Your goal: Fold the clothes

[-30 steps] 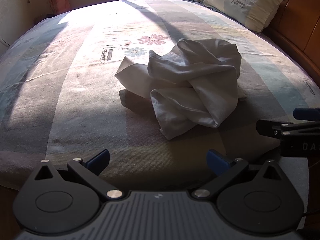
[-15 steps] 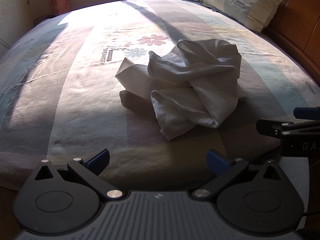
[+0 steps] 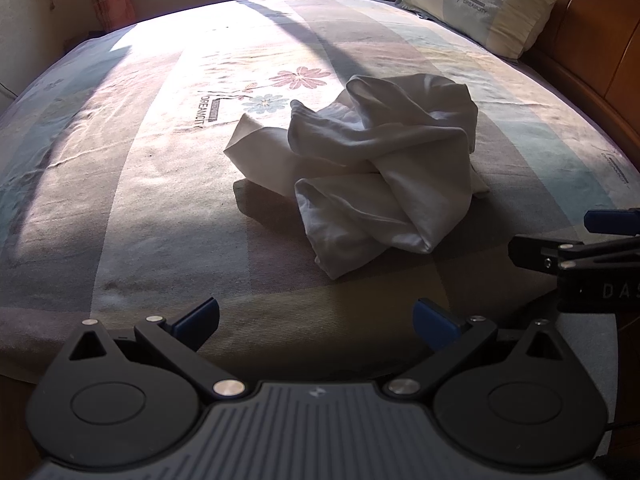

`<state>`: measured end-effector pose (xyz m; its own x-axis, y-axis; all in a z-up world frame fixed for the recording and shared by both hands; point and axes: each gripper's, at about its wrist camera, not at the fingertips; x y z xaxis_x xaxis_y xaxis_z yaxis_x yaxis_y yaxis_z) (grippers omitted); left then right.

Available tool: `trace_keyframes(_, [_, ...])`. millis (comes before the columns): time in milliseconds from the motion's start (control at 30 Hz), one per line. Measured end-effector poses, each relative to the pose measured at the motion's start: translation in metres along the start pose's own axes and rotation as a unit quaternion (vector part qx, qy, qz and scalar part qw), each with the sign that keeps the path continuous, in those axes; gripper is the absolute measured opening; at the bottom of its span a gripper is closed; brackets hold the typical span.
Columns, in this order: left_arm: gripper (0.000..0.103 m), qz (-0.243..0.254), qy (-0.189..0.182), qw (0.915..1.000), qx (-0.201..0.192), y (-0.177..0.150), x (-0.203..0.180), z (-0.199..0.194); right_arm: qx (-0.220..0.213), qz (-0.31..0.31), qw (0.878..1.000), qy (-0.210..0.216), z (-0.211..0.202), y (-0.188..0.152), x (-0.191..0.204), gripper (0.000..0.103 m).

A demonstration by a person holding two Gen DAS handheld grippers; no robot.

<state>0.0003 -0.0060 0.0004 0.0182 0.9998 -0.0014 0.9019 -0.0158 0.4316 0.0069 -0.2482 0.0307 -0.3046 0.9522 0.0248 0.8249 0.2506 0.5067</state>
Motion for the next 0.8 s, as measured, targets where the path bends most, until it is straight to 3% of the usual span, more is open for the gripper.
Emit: trace_keyframes(800, [0.102,-0.002,-0.003,1.0000,0.005,-0.0022,0.0020,0.0043,0.006,-0.003,1.000,-0.002,0.0024,-0.0015,0.0026,0.103])
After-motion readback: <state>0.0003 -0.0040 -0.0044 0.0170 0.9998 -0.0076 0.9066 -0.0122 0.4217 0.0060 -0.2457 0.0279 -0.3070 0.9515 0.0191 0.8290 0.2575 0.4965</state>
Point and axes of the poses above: each gripper's, at about its wrist camera, not at the fingertips, and z roughly the way its jaws point, x to its left, y to its top, and after that the axes turned 10 degrees about x, right-handed
